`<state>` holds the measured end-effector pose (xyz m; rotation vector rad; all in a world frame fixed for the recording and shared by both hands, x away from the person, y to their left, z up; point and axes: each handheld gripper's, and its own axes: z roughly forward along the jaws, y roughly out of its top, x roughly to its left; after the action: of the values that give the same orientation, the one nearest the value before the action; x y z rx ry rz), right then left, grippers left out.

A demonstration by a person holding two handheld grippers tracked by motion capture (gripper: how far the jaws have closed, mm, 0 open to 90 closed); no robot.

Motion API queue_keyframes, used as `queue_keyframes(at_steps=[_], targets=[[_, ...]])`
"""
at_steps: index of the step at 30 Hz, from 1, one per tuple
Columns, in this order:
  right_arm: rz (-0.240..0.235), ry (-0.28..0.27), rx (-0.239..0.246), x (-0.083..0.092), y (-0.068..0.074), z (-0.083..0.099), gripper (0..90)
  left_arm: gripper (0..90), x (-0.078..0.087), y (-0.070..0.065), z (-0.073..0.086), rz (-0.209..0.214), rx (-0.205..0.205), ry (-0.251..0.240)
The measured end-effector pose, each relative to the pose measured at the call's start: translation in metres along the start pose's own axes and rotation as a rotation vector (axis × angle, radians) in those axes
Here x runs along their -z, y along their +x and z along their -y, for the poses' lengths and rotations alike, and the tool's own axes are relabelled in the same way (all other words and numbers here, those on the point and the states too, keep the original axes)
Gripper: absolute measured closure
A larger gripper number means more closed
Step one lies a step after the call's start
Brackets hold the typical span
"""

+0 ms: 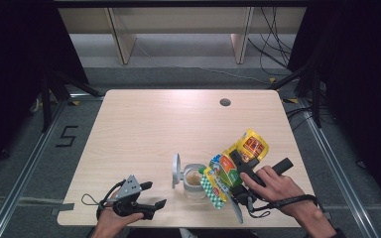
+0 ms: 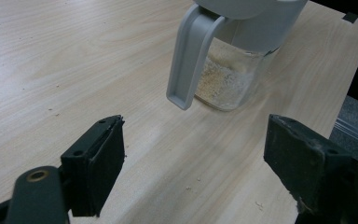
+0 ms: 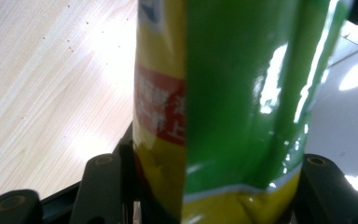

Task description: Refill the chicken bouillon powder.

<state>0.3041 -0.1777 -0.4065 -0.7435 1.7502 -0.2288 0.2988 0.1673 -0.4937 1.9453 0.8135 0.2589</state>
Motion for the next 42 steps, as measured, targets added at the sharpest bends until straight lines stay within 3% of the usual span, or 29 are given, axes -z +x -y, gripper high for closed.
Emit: queue_keyframes(at_steps=[42], targets=[[0.007, 0.0, -0.005, 0.0007, 0.0009, 0.0013, 49.4, 19.8, 0.0005, 0.0, 0.0, -0.001, 0.003, -0.001]])
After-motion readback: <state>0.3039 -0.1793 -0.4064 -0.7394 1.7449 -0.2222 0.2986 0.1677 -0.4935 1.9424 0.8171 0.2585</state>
